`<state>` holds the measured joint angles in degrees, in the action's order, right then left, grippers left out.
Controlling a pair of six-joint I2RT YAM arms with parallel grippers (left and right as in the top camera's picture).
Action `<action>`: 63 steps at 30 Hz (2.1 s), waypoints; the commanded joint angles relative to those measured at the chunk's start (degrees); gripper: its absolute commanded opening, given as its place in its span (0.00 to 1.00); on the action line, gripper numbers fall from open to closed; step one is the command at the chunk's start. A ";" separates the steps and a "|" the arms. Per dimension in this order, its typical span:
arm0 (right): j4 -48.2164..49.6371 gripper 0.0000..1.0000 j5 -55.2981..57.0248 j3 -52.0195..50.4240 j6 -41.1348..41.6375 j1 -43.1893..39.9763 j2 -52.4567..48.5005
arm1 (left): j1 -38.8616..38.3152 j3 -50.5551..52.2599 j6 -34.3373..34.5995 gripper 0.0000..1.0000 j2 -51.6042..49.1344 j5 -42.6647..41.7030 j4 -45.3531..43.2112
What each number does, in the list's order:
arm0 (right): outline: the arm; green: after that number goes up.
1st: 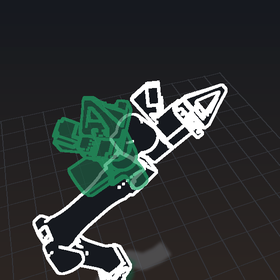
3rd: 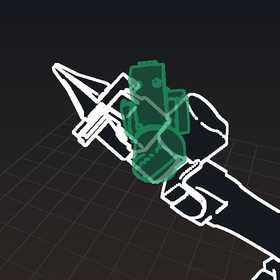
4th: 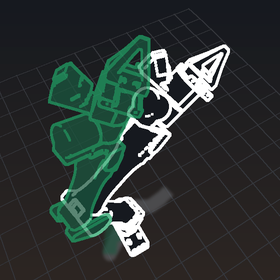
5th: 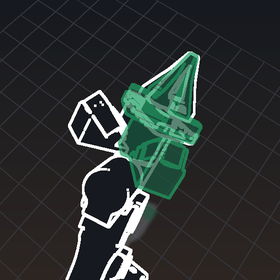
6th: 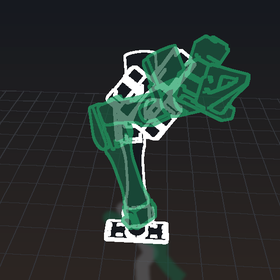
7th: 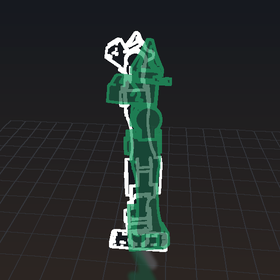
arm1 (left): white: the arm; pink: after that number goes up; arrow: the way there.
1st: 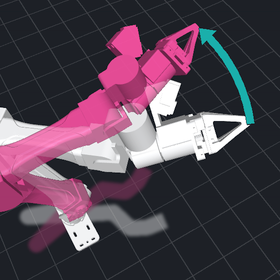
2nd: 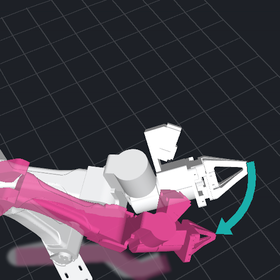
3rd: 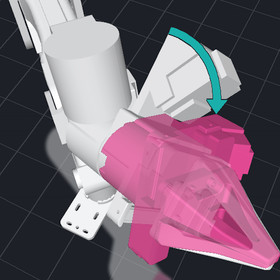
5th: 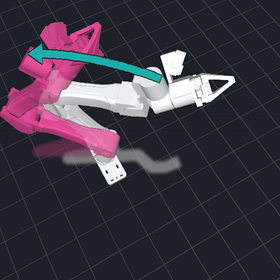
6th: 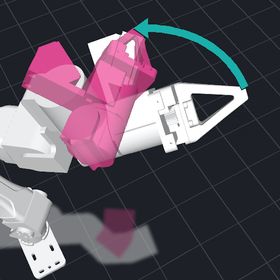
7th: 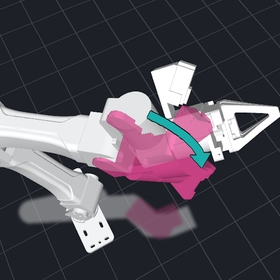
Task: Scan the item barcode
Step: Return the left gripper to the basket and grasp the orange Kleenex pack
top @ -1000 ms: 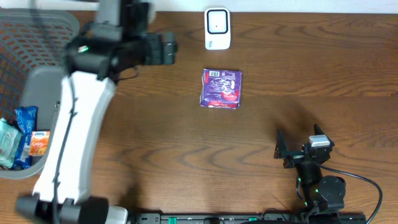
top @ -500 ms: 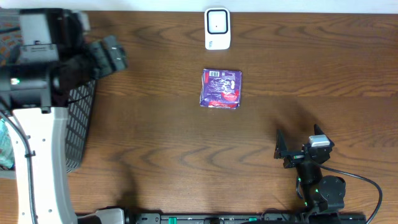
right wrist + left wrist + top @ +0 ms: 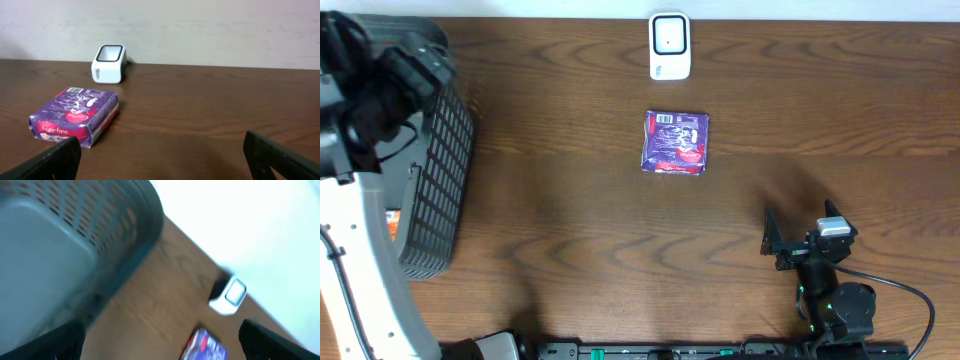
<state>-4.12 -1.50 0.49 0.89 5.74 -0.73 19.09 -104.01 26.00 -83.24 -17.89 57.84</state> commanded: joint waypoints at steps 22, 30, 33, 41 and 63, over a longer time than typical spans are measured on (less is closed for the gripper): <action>-0.17 0.99 0.33 -0.17 0.76 -0.50 0.07 | 11.54 -1.11 2.16 0.98 -16.28 34.01 7.43; -0.17 0.99 0.33 -0.17 0.76 -0.50 0.07 | 11.54 -1.11 2.16 1.00 -25.59 34.42 14.21; -0.17 0.99 0.33 -0.17 0.76 -0.50 0.07 | 11.54 -1.11 2.19 0.96 -28.57 36.48 15.89; -0.17 0.99 0.33 -0.17 0.76 -0.50 0.07 | 11.54 -0.72 2.97 0.89 -35.34 39.19 17.92; -0.17 0.99 0.33 -0.17 0.76 -0.50 0.02 | 12.50 9.68 14.84 0.82 -39.41 39.63 7.32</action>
<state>-4.12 -1.50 0.49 0.86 5.74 -0.73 31.40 -95.79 39.64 -121.73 20.47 65.71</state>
